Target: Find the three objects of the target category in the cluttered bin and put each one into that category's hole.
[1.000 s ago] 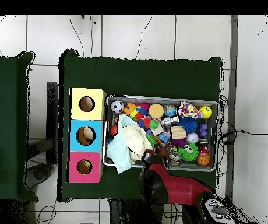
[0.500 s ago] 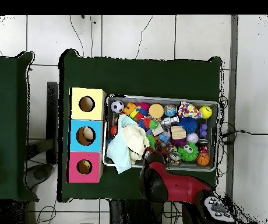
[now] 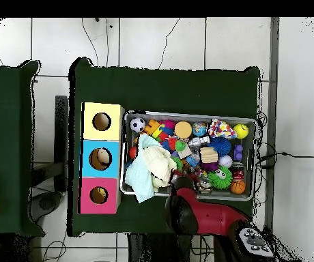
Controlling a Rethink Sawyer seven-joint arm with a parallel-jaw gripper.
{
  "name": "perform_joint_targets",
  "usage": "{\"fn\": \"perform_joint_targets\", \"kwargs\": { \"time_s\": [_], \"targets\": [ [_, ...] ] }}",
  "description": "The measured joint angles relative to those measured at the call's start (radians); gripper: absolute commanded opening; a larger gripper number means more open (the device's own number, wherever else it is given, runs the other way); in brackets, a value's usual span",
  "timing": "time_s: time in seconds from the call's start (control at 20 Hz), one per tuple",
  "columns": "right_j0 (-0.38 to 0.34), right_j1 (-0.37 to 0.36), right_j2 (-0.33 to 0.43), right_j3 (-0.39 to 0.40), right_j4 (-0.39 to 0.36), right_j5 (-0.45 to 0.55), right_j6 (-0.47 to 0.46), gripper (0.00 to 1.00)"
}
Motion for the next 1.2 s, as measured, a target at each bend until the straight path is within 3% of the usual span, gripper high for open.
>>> {"fn": "perform_joint_targets", "kwargs": {
  "time_s": [0.7,1.2],
  "targets": [
    [0.039,0.098,-0.076,-0.084,0.002,-0.093,0.000,1.00],
    [0.045,0.123,-0.093,-0.114,0.020,-0.058,0.000,1.00]
  ]
}}
